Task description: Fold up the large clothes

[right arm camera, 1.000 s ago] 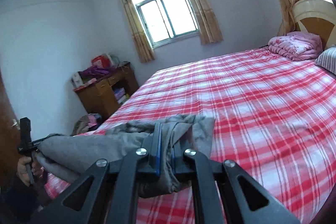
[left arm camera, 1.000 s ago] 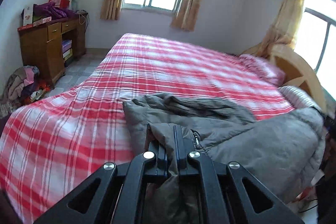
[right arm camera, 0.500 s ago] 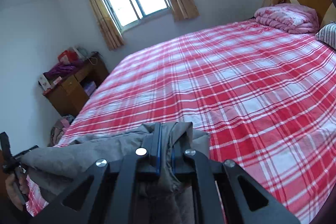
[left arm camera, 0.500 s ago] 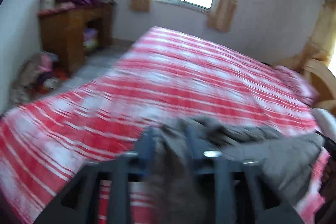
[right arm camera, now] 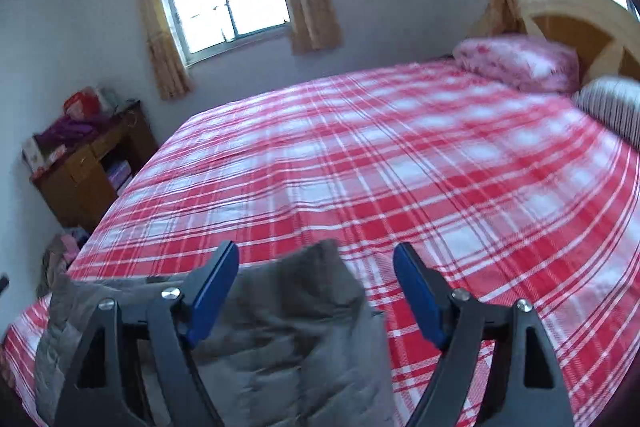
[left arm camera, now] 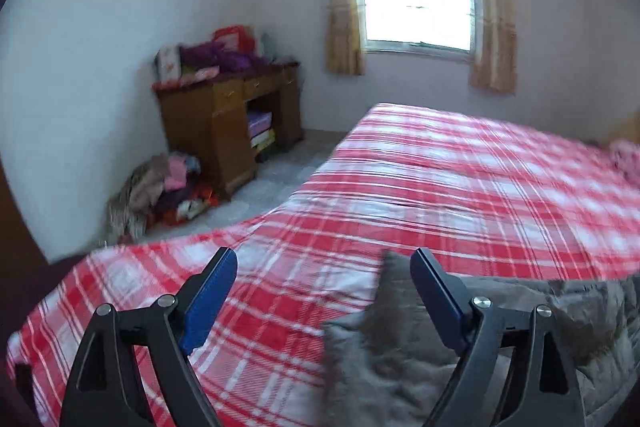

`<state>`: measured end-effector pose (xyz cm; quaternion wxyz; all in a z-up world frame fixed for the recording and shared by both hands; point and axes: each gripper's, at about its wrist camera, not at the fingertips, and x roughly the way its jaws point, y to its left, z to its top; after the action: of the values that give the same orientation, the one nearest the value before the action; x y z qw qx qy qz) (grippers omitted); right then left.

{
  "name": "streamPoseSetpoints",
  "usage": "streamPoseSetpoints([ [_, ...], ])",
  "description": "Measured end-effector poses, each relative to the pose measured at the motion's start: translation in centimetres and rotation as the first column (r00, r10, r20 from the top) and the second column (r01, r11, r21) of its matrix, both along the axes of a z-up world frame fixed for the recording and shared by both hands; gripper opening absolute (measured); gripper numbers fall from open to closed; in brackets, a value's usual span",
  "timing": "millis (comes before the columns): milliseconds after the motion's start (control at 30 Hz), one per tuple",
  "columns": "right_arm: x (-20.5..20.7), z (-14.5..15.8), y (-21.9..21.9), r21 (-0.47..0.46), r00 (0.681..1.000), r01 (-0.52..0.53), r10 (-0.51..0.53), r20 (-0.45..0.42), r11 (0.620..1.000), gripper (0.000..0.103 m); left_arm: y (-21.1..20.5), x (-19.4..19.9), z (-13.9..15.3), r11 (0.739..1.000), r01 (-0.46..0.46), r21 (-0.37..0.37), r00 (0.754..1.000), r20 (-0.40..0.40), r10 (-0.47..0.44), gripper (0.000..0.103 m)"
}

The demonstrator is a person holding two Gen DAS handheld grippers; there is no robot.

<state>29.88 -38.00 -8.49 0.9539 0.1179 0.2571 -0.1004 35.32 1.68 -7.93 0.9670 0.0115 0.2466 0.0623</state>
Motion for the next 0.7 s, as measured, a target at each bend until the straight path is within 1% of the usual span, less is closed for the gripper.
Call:
streamPoseSetpoints([
  [33,0.0,0.2,1.2,-0.031,1.0,-0.019,0.019,-0.002,0.999,0.086,-1.9,0.3,-0.2,0.999,0.023,0.045,1.0,-0.012,-0.022,0.09],
  [67,0.2,0.3,3.1,-0.065,0.998,-0.057,0.057,-0.012,0.996,0.091,-3.7,0.6,-0.6,0.995,0.037,0.088,0.999,-0.027,-0.035,0.09],
  [100,0.8,0.0,4.3,-0.077,0.995,-0.093,0.091,-0.026,0.993,0.092,-5.1,0.8,-1.0,0.992,0.047,0.121,0.998,-0.036,-0.043,0.09],
  [133,1.2,-0.4,5.8,-0.088,0.99,-0.139,0.136,-0.047,0.986,0.092,-6.9,0.9,-1.7,0.983,0.066,0.173,0.997,-0.046,-0.059,0.09],
  [167,1.7,-1.0,7.3,-0.099,0.983,-0.177,0.171,-0.068,0.979,0.092,-8.6,1.0,-2.7,0.966,0.078,0.245,0.997,-0.034,-0.071,0.09],
  [200,2.1,-1.6,8.4,-0.109,0.977,-0.204,0.195,-0.086,0.973,0.092,-10.1,1.0,-3.9,0.943,0.068,0.326,0.998,-0.012,-0.068,0.09],
  [233,2.6,-2.5,9.5,-0.127,0.969,-0.235,0.222,-0.112,0.964,0.092,-10.8,1.2,-4.8,0.927,0.06,0.371,0.998,-0.009,-0.061,0.09],
  [267,3.1,-3.4,10.5,-0.145,0.961,-0.26,0.24,-0.14,0.955,0.092,-11.4,1.8,-6.2,0.91,0.061,0.411,0.998,-0.023,-0.057,0.09],
  [300,3.5,-4.2,11.1,-0.162,0.955,-0.275,0.25,-0.161,0.948,0.092,-11.5,2.7,-7.5,0.896,0.046,0.443,0.999,-0.045,-0.029,0.09],
  [333,3.9,-5.1,11.5,-0.184,0.949,-0.291,0.258,-0.183,0.939,0.092,-11.4,3.4,-8.4,0.887,0.016,0.461,0.998,-0.056,0.011,0.09],
  [367,4.5,-6.2,11.9,-0.217,0.944,-0.3,0.257,-0.207,0.929,0.092,-10.9,4.1,-9.4,0.885,-0.005,0.465,0.997,-0.071,0.043,0.09],
  [400,4.7,-6.9,11.6,-0.229,0.946,-0.292,0.244,-0.215,0.929,0.092,-10.2,4.9,-10.3,0.894,-0.017,0.448,0.993,-0.1,0.069,0.09],
  [433,5.0,-7.7,11.3,-0.22,0.945,-0.285,0.235,-0.227,0.933,0.092,-9.3,5.6,-10.9,0.91,-0.032,0.414,0.987,-0.129,0.093,0.09],
  [467,5.3,-8.3,10.8,-0.198,0.943,-0.282,0.233,-0.235,0.939,0.092,-8.6,6.2,-11.2,0.924,-0.047,0.38,0.983,-0.146,0.11,0.09],
  [500,5.6,-8.9,10.2,-0.167,0.944,-0.272,0.23,-0.237,0.948,0.092,-8.3,6.5,-11.4,0.931,-0.052,0.362,0.981,-0.154,0.115,0.091],
  [533,5.8,-9.3,9.7,-0.146,0.945,-0.265,0.228,-0.233,0.953,0.092,-8.2,6.7,-11.6,0.931,-0.059,0.359,0.98,-0.155,0.122,0.093],
  [567,6.0,-9.7,9.2,-0.126,0.946,-0.259,0.226,-0.231,0.958,0.092,-8.4,6.9,-11.8,0.926,-0.065,0.373,0.981,-0.147,0.128,0.093],
  [633,6.2,-10.0,9.3,-0.12,0.948,-0.254,0.223,-0.229,0.96,0.092,-9.0,7.1,-12.3,0.911,-0.068,0.406,0.982,-0.135,0.134,0.095],
  [667,6.2,-9.9,9.4,-0.122,0.948,-0.254,0.222,-0.226,0.96,0.092,-9.1,7.3,-12.5,0.91,-0.068,0.41,0.981,-0.14,0.136,0.095],
  [700,6.3,-10.1,9.5,-0.12,0.949,-0.253,0.222,-0.222,0.96,0.092,-9.0,7.5,-12.7,0.914,-0.065,0.401,0.979,-0.152,0.136,0.096],
])
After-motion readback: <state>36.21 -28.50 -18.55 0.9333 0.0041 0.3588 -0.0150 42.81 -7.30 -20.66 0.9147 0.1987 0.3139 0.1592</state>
